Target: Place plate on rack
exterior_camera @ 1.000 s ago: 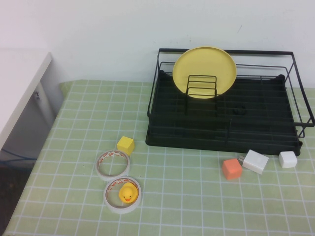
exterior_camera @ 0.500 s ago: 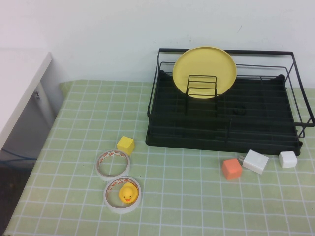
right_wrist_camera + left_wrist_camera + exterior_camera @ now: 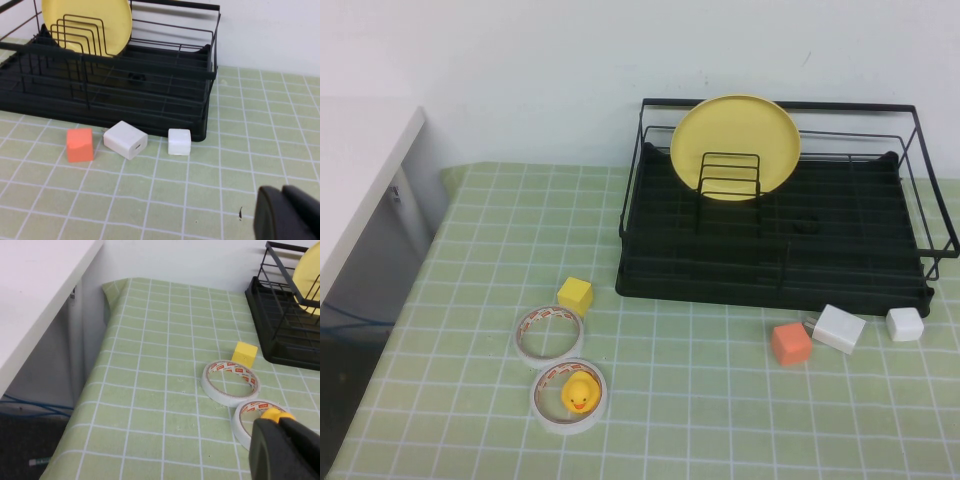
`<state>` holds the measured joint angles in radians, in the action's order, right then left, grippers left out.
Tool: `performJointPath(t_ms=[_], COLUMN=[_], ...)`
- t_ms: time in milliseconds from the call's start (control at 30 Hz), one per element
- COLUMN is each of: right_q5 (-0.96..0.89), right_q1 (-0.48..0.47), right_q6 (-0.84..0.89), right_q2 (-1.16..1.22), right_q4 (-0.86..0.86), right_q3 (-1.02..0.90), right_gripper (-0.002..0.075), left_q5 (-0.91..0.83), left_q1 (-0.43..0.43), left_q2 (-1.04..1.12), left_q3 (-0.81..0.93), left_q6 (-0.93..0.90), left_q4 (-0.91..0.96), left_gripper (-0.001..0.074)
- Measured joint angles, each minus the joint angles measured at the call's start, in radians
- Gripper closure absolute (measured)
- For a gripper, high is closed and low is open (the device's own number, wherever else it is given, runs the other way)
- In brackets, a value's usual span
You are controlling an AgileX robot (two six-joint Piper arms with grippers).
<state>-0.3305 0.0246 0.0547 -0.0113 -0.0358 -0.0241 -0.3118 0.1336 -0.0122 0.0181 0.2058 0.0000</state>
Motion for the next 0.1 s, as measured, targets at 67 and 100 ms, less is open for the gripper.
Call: performJointPath(t_ms=[67, 100], right_q5=[0.000, 0.000], right_q1=[0.000, 0.000], right_q6=[0.000, 0.000], right_q2=[0.000, 0.000], right_q4=[0.000, 0.000], right_q3=[0.000, 0.000], right_gripper=[0.0715, 0.0715], left_q5=[0.000, 0.000], left_q1=[0.000, 0.000], left_q2=[0.000, 0.000], left_q3=[0.000, 0.000], left_q6=[0.000, 0.000], left_q4=[0.000, 0.000], left_gripper=[0.0736, 0.0736])
